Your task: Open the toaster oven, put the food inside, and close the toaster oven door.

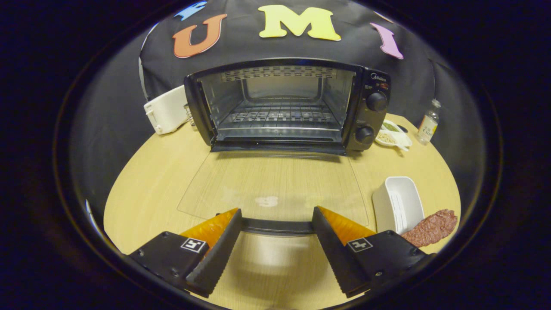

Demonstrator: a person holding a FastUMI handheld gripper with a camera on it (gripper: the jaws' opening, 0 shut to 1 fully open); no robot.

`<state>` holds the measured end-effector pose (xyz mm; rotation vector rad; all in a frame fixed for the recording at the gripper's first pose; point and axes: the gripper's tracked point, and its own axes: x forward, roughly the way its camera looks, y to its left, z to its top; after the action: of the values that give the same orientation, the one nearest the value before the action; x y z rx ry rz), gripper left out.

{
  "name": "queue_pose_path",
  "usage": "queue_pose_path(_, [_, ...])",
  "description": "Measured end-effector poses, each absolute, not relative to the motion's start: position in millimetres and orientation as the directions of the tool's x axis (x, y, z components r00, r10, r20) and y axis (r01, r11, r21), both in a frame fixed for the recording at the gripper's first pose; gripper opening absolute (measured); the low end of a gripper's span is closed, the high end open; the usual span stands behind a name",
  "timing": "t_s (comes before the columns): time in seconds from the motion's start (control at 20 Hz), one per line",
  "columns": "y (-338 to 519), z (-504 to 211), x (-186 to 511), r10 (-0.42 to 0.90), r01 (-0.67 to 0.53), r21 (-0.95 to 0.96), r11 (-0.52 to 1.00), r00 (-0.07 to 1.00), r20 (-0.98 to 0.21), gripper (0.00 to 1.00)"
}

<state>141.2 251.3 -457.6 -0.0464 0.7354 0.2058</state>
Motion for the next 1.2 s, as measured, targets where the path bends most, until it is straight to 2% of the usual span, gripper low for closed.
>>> queue_pose_path(0.3, [235,-431,143,0.264,-0.283,0.080,0.956,0.708,-0.655,1.00])
queue_pose_path(0.55, [129,-389,170,0.226,-0.293,-0.004,0.956,0.747,-0.625,1.00])
queue_pose_path(0.7, [58,-384,173,0.196,-0.276,-0.020,0.961,0.731,-0.654,1.00])
queue_pose_path(0.85, [10,-395,160,0.217,-0.263,0.042,0.964,0.682,-0.698,0.99])
queue_pose_path(1.0, [-1,-415,131,0.320,-0.269,0.194,0.943,0.584,-0.746,0.98])
queue_pose_path(1.05, [-1,-421,124,0.358,-0.267,0.248,0.931,0.550,-0.754,0.95])
queue_pose_path(1.2, [6,-436,110,0.465,-0.232,0.404,0.885,0.466,-0.752,0.80])
